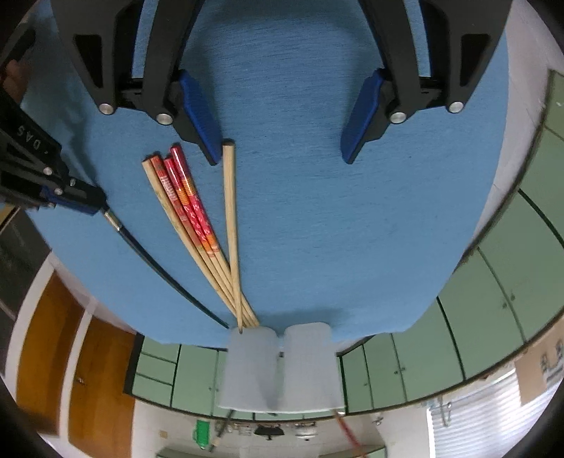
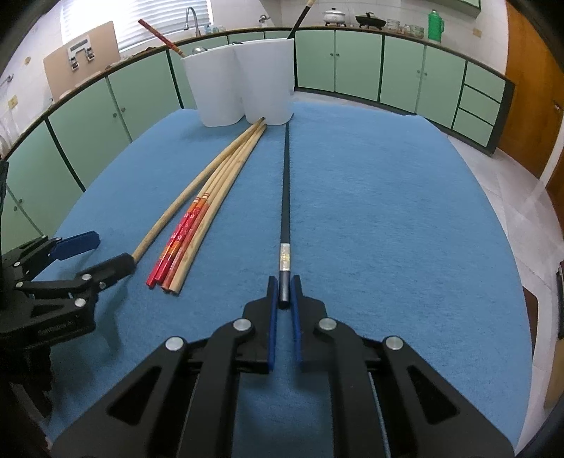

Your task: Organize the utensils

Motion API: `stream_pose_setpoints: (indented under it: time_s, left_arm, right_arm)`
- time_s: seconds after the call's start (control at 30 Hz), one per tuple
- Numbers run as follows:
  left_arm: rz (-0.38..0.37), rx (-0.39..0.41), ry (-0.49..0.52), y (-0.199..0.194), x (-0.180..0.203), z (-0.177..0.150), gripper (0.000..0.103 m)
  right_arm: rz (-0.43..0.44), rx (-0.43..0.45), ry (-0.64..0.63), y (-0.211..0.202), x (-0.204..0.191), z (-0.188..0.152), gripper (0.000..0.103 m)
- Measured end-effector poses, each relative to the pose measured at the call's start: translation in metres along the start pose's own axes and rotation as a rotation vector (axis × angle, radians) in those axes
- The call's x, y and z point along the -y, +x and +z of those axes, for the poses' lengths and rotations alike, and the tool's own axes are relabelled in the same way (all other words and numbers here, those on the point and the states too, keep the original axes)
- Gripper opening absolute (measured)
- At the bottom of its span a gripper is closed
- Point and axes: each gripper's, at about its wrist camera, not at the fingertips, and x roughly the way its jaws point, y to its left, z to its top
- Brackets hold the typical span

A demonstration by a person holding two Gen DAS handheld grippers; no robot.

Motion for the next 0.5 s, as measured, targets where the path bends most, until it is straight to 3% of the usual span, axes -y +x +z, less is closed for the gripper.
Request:
stream_pose_setpoints:
  time_s: [0.1, 0.17, 0.23, 0.27, 0.5]
  left_arm:
    - [-0.026, 0.008, 0.008, 0.0001, 0.0014, 0.0012, 0.049]
    - [-0.037, 0.013, 0.019, 0.0001, 0.0038, 0.0006, 0.035]
    - [-0.049, 0.018, 0.034, 0.0002, 0.0081, 0.0014, 0.014]
    - [-0.056, 0.019, 0.038, 0.0006, 0.0087, 0.0016, 0.009]
    - [-0.082, 0.031, 0.006, -0.0063, 0.0052, -0.0011, 0.006]
  right_arm:
    - [0.003, -0.001, -0.001, 0.001, -0.0012, 0.0005, 0.01]
    - [0.015, -0.001, 0.008, 0.0017, 0.0001, 0.0011, 0.01]
    - [0.032, -0.001, 0.022, 0.0026, 0.0033, 0.0021, 0.01]
    - [0.035, -0.001, 0.025, 0.0031, 0.0038, 0.0027, 0.009]
    - [0.042, 0.0, 0.036, 0.0028, 0.0043, 0.005, 0.006]
